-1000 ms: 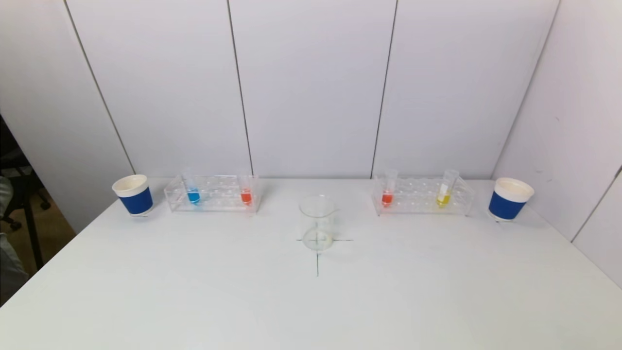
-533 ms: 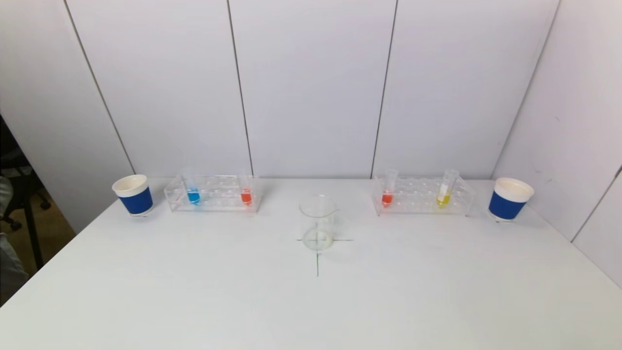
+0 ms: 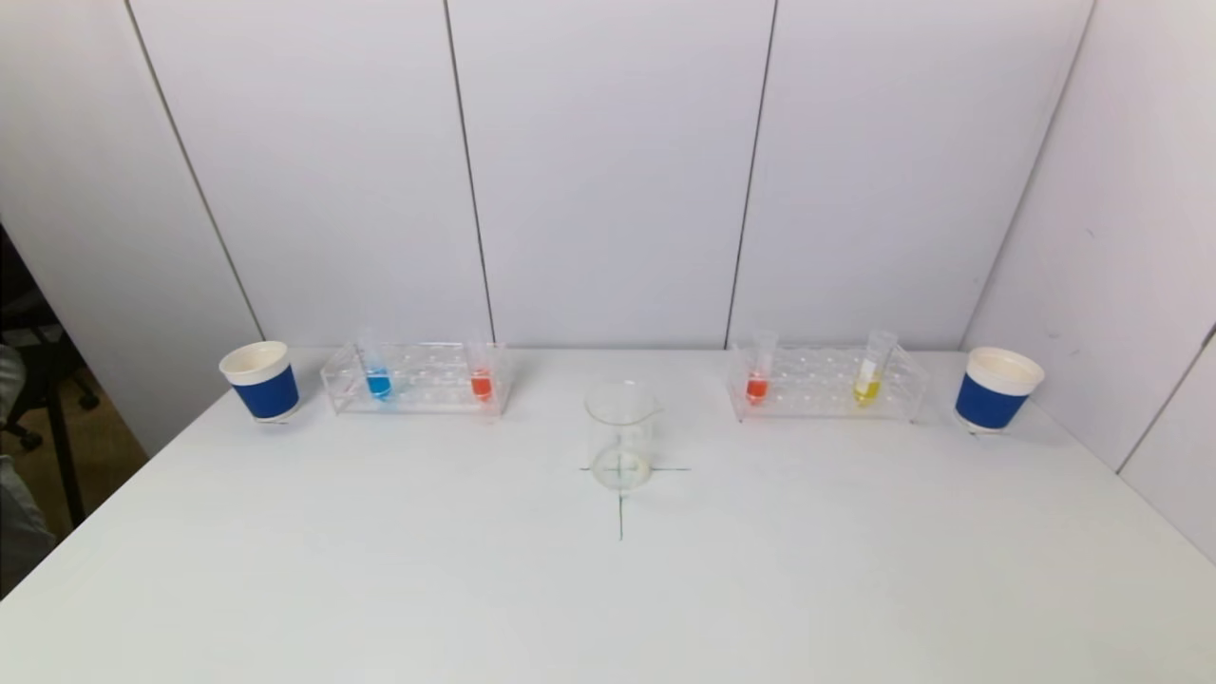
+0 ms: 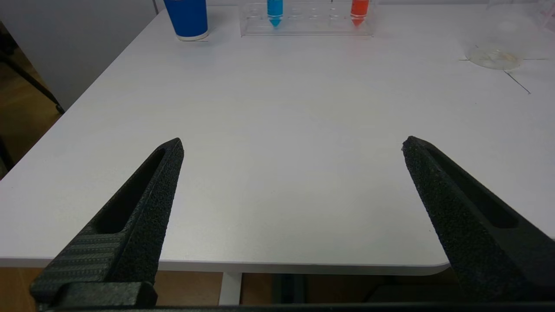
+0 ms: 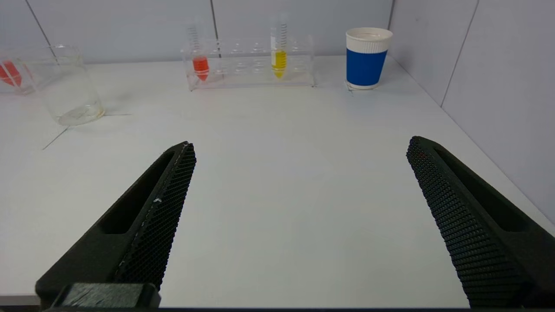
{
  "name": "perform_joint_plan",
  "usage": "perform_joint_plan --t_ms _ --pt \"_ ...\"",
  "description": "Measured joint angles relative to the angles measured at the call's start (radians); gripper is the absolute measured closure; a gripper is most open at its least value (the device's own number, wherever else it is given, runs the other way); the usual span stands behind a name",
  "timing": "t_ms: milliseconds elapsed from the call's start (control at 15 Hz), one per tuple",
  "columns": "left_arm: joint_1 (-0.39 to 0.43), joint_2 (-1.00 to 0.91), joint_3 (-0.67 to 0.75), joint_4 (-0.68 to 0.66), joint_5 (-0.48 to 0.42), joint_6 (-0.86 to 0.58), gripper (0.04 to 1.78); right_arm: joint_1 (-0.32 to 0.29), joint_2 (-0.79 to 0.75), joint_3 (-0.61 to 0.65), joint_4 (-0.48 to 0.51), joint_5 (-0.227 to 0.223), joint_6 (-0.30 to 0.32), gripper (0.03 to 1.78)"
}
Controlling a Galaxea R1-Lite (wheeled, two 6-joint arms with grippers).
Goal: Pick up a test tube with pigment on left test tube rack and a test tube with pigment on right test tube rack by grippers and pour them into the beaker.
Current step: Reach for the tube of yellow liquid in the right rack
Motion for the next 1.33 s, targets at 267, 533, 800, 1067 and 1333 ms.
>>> perform_joint_plan --t_ms 267,533,800,1067,1333 --pt "0.000 0.000 0.000 0.000 0.000 0.000 0.06 0.000 0.032 -0.149 0.103 0.016 -0.001 0.04" --pt "0.000 0.000 0.000 0.000 0.000 0.000 0.06 0.013 0.198 -0.318 0.101 0.023 -0.001 0.04" --pt "0.000 0.000 0.000 0.000 0.000 0.000 0.06 0.022 0.450 -0.407 -0.069 0.039 -0.002 0.04" --pt "0.000 0.000 0.000 0.000 0.000 0.000 0.06 0.024 0.694 -0.423 -0.273 0.050 0.000 0.04" --pt "0.000 0.000 0.000 0.000 0.000 0.000 0.06 0.029 0.921 -0.427 -0.466 0.053 0.003 0.04"
